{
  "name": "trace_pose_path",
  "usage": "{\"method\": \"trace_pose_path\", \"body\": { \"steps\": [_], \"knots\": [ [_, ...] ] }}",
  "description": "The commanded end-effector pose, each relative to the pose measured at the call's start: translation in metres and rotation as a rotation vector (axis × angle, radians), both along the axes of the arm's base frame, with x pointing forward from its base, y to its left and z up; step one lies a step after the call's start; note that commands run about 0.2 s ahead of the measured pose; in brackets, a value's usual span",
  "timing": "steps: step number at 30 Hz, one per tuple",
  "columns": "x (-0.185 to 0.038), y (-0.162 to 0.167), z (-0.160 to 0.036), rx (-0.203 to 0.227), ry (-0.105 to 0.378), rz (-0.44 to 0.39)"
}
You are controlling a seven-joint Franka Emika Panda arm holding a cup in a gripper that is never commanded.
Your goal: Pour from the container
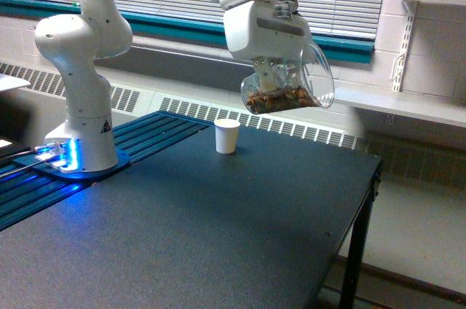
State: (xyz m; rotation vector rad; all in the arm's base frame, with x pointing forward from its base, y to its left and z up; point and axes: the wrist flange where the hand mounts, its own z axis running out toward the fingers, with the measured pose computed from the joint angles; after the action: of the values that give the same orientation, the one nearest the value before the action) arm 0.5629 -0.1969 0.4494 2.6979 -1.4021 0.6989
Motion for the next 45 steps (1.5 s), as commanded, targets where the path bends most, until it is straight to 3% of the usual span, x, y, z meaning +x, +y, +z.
{"method": "trace_pose_path", "body": {
  "steps": [1,11,26,41,42,43,45],
  "knots": [
    [0.012,0.086,-0.041,0.105,0.06,0.083],
    [0.022,0.163,-0.042,0.106,0.072,0.245],
    [0.004,0.198,-0.068,0.078,0.14,0.341],
    [0.0,0.199,-0.068,0.077,0.141,0.342],
    [-0.001,0.207,-0.068,0.065,0.143,0.363],
    [-0.024,0.309,-0.068,0.021,0.219,0.482],
    [-0.019,0.313,-0.064,-0.008,0.234,0.49]
  ]
}}
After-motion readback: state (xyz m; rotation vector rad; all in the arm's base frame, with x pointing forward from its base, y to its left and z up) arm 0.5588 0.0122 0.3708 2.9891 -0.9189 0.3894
